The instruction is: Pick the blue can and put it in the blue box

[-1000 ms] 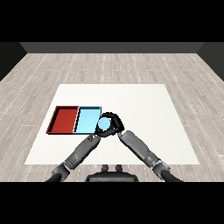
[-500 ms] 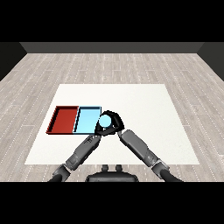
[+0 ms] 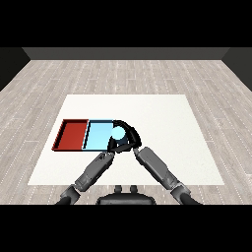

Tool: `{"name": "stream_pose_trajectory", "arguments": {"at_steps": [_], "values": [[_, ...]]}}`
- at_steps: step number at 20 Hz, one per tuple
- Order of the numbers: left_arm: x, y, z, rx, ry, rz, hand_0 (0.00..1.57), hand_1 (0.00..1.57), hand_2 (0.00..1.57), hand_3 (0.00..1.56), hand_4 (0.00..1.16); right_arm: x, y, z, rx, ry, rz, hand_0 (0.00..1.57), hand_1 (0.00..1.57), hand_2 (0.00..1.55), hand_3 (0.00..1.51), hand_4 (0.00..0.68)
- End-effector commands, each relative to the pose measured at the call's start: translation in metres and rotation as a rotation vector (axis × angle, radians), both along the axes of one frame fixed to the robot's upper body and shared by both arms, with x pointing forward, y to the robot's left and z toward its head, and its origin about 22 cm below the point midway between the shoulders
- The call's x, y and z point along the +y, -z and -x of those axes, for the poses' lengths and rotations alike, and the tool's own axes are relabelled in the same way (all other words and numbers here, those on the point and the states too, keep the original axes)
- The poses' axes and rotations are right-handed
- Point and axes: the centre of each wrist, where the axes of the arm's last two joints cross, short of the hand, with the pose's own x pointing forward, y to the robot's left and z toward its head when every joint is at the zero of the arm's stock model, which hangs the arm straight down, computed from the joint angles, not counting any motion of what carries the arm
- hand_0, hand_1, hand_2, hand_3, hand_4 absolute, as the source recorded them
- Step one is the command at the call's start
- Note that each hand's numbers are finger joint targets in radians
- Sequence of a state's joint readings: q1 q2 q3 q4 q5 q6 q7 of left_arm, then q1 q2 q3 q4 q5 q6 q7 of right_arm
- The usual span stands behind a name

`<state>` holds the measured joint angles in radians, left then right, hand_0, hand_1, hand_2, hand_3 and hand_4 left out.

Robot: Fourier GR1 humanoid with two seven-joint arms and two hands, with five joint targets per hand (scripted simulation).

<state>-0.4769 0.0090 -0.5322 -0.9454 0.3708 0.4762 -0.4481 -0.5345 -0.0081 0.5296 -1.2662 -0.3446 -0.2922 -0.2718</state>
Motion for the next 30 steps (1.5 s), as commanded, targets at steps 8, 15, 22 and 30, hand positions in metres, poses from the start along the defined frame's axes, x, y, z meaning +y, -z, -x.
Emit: {"name": "stream_pose_trajectory", "arguments": {"at_steps": [8,15,22,30], "values": [[0.024,0.002,-0.007,-0.012,-0.022,-0.036,1.57,1.57,1.57,1.50,1.13,-0.008,0.002,0.009,0.027,0.019,-0.056,0.00,0.00,0.00,0.00,0.000],[0.019,0.005,0.005,-0.005,-0.056,-0.061,1.57,1.57,1.57,1.50,1.13,-0.045,-0.003,0.021,0.007,0.038,-0.076,0.00,0.00,0.00,0.00,0.000],[0.037,0.014,-0.009,-0.014,-0.069,-0.128,1.57,1.57,1.57,1.49,1.13,-0.085,-0.025,0.049,-0.059,0.152,-0.156,0.00,0.00,0.00,0.00,0.000],[0.076,0.009,-0.030,0.023,-0.162,-0.209,1.57,1.57,1.57,1.51,1.13,-0.163,-0.033,0.055,-0.120,0.273,-0.187,0.00,0.00,0.00,0.00,0.000]]}}
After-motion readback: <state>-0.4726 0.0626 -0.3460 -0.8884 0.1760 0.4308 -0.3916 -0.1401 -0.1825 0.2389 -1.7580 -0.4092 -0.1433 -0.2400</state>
